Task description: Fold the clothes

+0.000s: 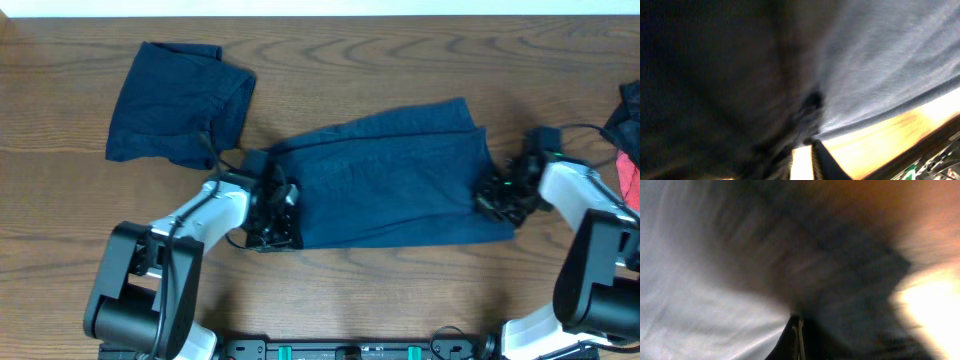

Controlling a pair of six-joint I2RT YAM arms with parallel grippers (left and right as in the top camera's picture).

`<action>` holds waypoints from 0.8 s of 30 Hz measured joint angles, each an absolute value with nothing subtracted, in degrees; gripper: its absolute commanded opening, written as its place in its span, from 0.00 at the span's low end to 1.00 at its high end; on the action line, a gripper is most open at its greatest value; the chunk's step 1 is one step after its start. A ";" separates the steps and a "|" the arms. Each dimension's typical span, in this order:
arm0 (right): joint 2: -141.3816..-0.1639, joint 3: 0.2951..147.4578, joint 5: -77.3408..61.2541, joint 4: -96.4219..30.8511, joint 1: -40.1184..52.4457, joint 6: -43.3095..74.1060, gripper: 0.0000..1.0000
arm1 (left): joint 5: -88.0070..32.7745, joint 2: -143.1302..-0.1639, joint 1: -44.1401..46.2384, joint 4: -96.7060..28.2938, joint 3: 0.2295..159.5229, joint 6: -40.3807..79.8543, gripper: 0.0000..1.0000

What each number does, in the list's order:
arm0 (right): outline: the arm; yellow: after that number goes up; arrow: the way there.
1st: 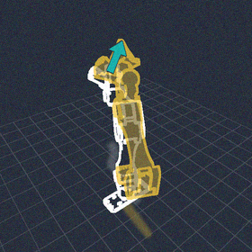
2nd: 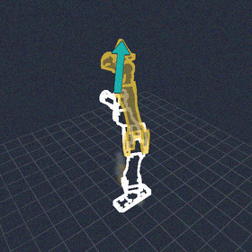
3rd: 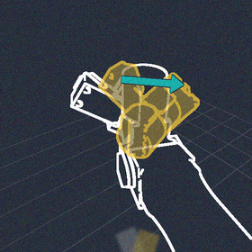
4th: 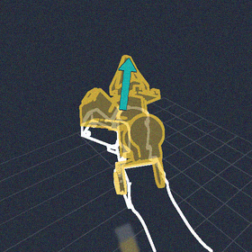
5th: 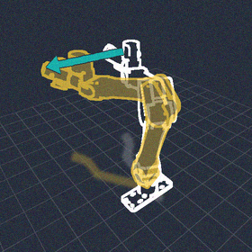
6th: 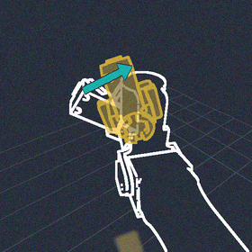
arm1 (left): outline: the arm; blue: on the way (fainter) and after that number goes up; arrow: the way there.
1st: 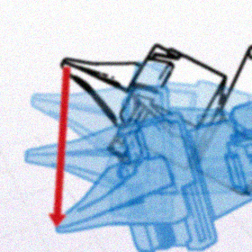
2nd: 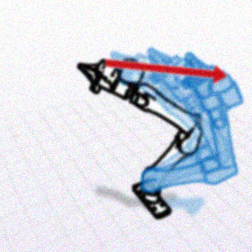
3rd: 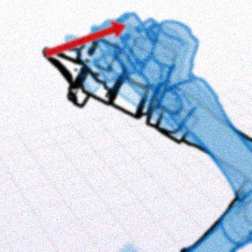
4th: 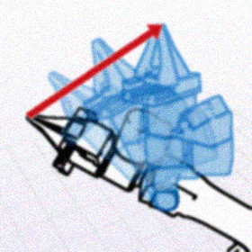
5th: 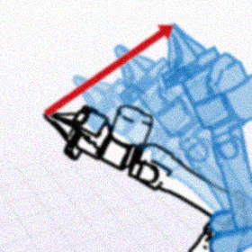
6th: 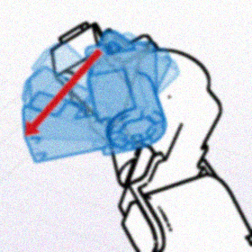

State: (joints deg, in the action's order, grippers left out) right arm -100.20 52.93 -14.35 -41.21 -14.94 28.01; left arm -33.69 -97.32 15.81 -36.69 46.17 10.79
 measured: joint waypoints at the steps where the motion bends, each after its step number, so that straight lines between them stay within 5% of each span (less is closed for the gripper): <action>1: -100.18 53.06 -14.11 -41.76 -16.67 27.68 0.01 | -33.82 -97.32 14.52 -37.26 46.17 10.72 0.14; 11: -98.74 54.06 -31.48 -41.67 -24.16 14.35 0.01 | -34.41 -91.11 9.06 -41.82 48.45 9.76 0.14; 24: -94.21 54.92 -43.05 -32.05 -0.10 9.28 0.01 | -38.44 -79.99 15.03 -30.15 51.90 11.33 0.14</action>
State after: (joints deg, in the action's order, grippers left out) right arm -94.21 54.92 -43.05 -32.05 -0.10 9.28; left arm -38.44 -79.99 15.03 -30.15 51.90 11.33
